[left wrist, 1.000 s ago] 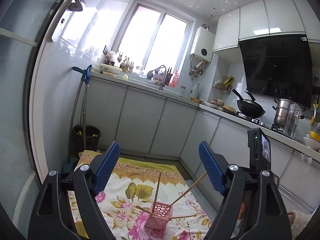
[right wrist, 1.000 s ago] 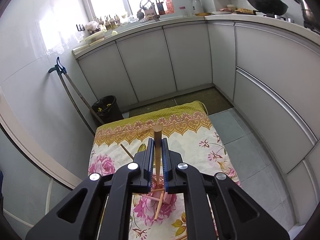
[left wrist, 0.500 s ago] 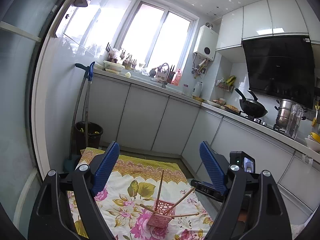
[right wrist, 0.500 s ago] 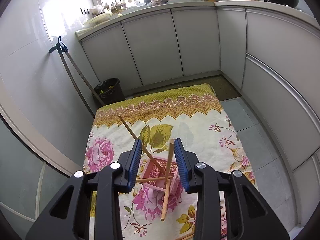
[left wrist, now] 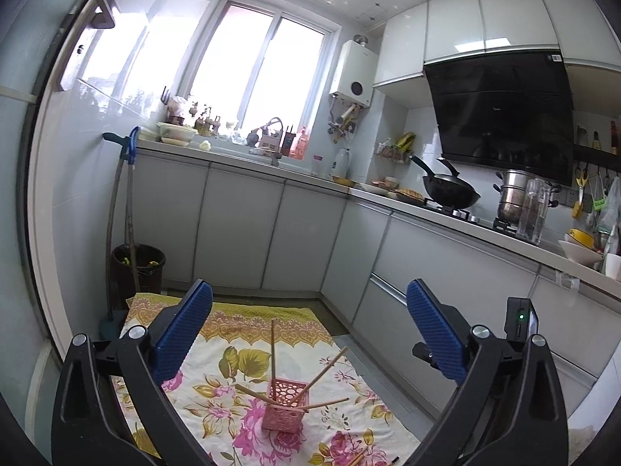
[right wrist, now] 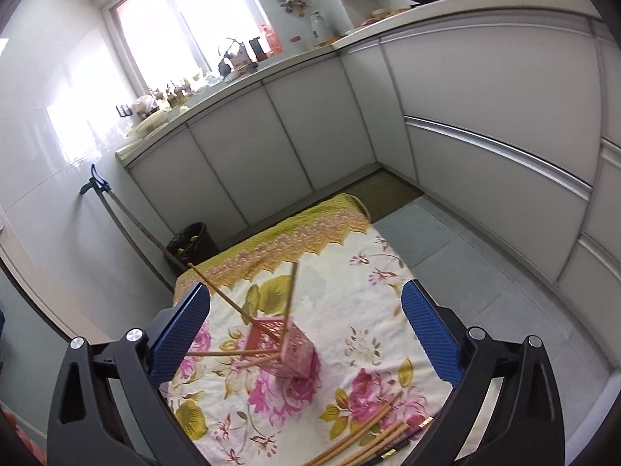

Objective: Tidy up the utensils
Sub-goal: 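Move the left tool to the remaining chopsticks and grasp one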

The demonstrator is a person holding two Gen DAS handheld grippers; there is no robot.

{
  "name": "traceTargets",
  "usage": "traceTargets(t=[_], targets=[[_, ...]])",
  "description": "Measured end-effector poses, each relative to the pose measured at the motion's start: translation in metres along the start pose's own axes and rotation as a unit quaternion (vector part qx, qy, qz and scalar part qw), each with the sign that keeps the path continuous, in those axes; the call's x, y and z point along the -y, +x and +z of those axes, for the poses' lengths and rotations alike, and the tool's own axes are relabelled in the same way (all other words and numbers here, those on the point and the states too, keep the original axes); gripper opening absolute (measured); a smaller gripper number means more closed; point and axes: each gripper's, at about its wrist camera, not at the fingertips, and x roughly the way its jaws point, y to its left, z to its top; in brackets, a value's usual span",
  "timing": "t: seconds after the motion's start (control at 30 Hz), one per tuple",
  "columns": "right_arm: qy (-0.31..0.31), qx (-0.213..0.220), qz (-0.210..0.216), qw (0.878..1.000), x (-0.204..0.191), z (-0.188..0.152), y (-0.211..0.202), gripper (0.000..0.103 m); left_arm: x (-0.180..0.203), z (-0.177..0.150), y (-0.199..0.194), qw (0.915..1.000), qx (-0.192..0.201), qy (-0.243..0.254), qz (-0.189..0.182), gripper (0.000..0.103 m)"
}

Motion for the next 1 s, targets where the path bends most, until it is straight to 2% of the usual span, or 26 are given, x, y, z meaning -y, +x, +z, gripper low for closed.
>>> traceTargets(t=[0.13,0.2,0.33,0.43,0.57,0.67,0.8,0.87,0.93,0.97,1.0], targets=[[-0.001,-0.017,-0.072,0.997,0.048,-0.033,-0.016,0.096,0.030,-0.009,0.004,0.9966,-0.032,0.041,-0.063,0.096],[-0.011,-0.026,-0.106,0.994,0.072,-0.053,-0.022,0.096,0.048,-0.017,0.010,0.9910,-0.061,0.063,-0.100,0.096],[-0.035,-0.055,-0.172,0.983,0.113,-0.095,-0.027,0.096,0.083,-0.040,0.028,0.9788,-0.104,0.091,-0.151,0.096],[-0.012,-0.071,-0.193,0.979,0.143,-0.121,-0.031,0.096,0.110,-0.060,0.047,0.9656,-0.150,0.111,-0.181,0.096],[0.032,-0.133,-0.180,0.974,0.167,-0.140,-0.022,0.096,0.142,-0.087,0.079,0.9450,-0.212,0.143,-0.204,0.096],[0.038,-0.143,-0.176,0.973,0.172,-0.145,-0.022,0.096,0.160,-0.116,0.116,0.9217,-0.285,0.178,-0.193,0.096],[0.025,-0.145,-0.170,0.974,0.170,-0.149,-0.023,0.096,0.168,-0.170,0.176,0.8711,-0.411,0.216,-0.161,0.096],[0.017,-0.149,-0.165,0.975,0.166,-0.151,-0.021,0.096,0.164,-0.197,0.203,0.8452,-0.467,0.217,-0.143,0.096],[0.008,-0.151,-0.160,0.975,0.162,-0.152,-0.019,0.096,0.157,-0.221,0.227,0.8235,-0.512,0.209,-0.129,0.096],[0.002,-0.151,-0.160,0.976,0.160,-0.153,-0.018,0.096,0.155,-0.232,0.235,0.8137,-0.529,0.207,-0.124,0.093],[-0.004,-0.148,-0.160,0.976,0.158,-0.153,-0.018,0.096,0.152,-0.243,0.243,0.8041,-0.544,0.208,-0.120,0.085]])
